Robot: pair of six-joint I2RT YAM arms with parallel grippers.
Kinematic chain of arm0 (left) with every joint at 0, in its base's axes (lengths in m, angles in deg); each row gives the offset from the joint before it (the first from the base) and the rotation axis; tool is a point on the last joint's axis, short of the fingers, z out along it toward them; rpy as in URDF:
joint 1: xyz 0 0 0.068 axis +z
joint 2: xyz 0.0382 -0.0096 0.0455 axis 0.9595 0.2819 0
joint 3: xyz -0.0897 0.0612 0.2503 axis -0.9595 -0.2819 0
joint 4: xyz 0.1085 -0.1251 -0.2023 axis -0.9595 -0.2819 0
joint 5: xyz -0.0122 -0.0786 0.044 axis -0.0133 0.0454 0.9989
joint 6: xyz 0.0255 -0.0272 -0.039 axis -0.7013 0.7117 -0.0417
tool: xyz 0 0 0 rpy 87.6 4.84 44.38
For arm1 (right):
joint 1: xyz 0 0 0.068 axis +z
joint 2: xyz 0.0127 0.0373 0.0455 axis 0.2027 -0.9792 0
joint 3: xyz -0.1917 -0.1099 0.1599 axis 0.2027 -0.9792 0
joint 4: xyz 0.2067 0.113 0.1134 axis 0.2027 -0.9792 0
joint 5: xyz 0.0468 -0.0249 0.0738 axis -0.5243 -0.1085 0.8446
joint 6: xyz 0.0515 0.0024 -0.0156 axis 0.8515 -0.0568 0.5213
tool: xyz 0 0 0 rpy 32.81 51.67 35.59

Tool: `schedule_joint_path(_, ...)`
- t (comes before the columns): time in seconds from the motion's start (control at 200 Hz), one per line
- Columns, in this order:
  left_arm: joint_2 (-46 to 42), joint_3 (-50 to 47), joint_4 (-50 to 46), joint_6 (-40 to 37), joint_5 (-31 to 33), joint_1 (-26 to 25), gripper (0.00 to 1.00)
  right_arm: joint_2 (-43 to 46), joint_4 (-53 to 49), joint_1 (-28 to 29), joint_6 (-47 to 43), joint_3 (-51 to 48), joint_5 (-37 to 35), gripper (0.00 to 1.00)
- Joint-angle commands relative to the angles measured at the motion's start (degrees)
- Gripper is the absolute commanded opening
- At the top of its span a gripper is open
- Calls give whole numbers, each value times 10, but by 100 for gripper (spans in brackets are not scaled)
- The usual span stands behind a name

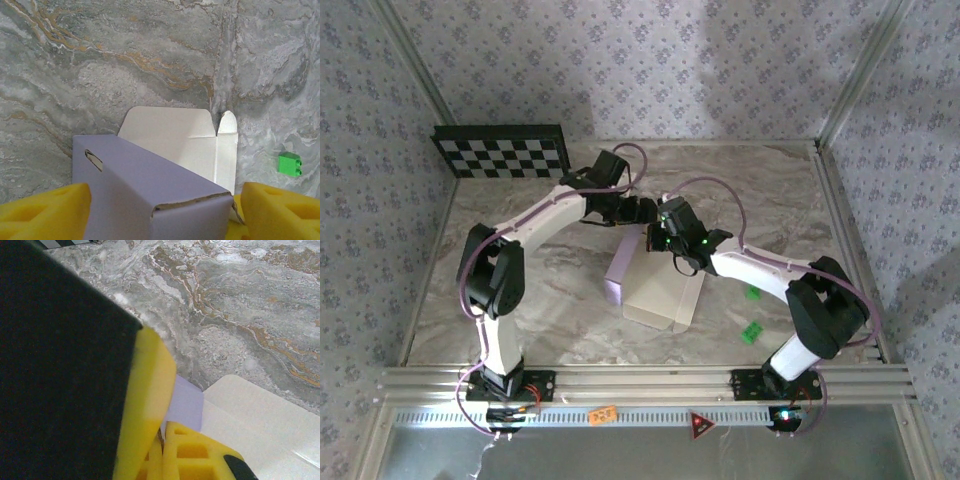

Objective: Fold the paper box

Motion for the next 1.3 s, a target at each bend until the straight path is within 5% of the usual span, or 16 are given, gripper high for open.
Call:
schedule_joint_path(0.0, 18, 17, -45, -22, 7, -9, 74, 2, -78, 1, 2, -21, 17, 7)
schedule_joint_path(0.625, 12, 24, -85, -68, 24, -20, 63, 130, -128, -27, -50, -29, 22, 33)
schedule_joint_path(0.84, 8, 23, -93, -98, -17, -20, 62, 177, -118, -77, -122, -76, 36, 50)
schedule_joint_path(1.059, 6, 18, -108, -141, -78, -19, 62, 136, -17, -158, -263, -131, 224, 52)
schedule_joint_path(1.294, 16, 27, -148, -191, -143, -19, 62, 71, 84, -153, -384, -152, 369, 55)
